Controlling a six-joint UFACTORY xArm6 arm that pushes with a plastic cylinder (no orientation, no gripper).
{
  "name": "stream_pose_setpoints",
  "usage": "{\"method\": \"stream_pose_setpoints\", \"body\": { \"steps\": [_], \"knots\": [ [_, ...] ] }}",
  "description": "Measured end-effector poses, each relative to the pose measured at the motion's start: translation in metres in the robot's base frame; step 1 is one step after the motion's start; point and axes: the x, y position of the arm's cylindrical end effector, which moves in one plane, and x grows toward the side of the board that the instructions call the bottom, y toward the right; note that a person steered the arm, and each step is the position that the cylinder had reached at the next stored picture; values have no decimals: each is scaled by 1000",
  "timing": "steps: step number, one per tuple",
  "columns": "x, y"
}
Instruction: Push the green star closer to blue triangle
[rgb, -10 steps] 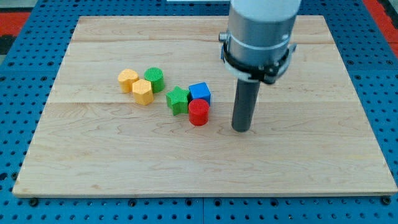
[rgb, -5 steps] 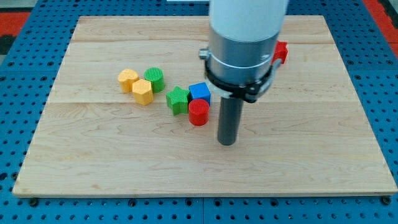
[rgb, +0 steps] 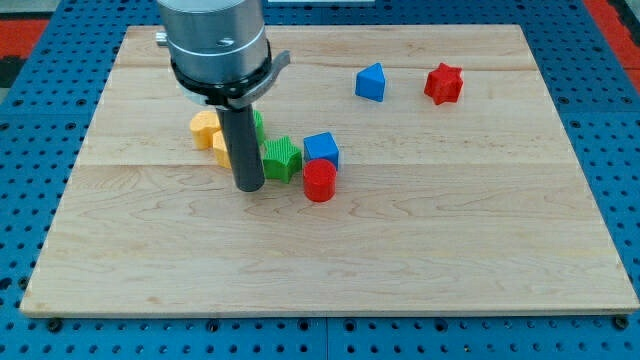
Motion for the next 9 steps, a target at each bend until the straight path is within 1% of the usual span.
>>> {"method": "stream_pose_setpoints", "body": {
  "steps": [1, 2, 3, 4, 5, 6, 8, 9],
  "knots": [
    [-1, 22],
    [-17, 35],
    [-61, 16],
    [-76, -23],
    [-92, -2],
    [-94, 1],
    [-56, 21],
    [-58, 40]
  ]
}}
